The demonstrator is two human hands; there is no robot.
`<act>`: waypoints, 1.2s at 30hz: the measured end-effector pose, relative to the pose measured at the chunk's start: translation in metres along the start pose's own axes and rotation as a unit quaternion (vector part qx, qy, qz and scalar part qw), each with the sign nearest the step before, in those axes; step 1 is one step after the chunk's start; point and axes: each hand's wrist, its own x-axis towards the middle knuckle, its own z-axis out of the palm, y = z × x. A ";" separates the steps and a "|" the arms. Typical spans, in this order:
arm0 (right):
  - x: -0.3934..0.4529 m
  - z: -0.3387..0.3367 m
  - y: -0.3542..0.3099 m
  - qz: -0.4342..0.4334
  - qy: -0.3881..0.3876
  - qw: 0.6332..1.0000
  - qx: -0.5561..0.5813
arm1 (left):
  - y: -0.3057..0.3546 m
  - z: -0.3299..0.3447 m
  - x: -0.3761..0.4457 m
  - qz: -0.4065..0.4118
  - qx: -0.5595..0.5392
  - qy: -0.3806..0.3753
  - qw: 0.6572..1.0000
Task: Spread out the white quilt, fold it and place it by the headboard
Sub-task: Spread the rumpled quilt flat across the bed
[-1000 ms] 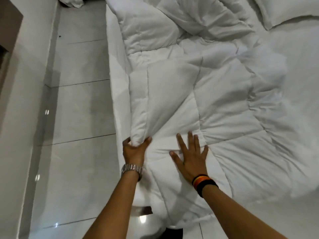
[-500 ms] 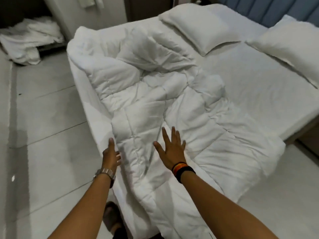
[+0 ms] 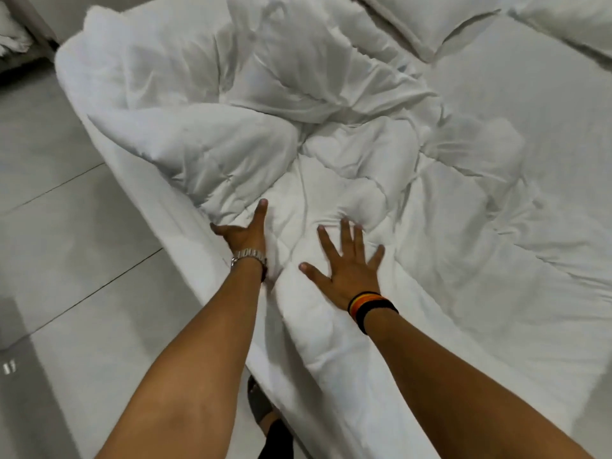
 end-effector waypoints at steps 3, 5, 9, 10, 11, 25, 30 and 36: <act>0.005 0.020 -0.003 0.019 0.017 0.999 -0.027 | -0.001 0.012 0.024 0.003 0.018 -0.019 1.000; 0.008 0.017 -0.011 0.027 0.014 0.999 -0.016 | 0.009 0.002 0.039 0.036 0.041 -0.033 0.998; 0.006 0.001 -0.050 -0.006 0.047 0.997 0.057 | 0.089 -0.062 0.068 0.198 0.079 -0.007 0.977; 0.002 0.003 -0.058 -0.016 0.048 0.997 0.066 | 0.110 -0.084 0.075 0.236 0.093 0.001 0.967; -0.005 0.009 -0.064 -0.020 0.031 0.998 0.059 | 0.128 -0.105 0.079 0.250 0.110 -0.005 0.962; 0.111 -0.091 -0.214 -0.078 0.132 0.978 0.143 | 0.263 -0.191 0.140 -0.008 0.006 0.055 0.998; 0.229 -0.081 -0.317 -0.060 0.156 0.979 0.113 | 0.344 -0.139 0.254 0.103 0.097 0.018 0.990; 0.300 -0.021 -0.348 0.041 0.116 0.992 -0.019 | 0.384 -0.044 0.351 0.069 0.189 -0.126 0.971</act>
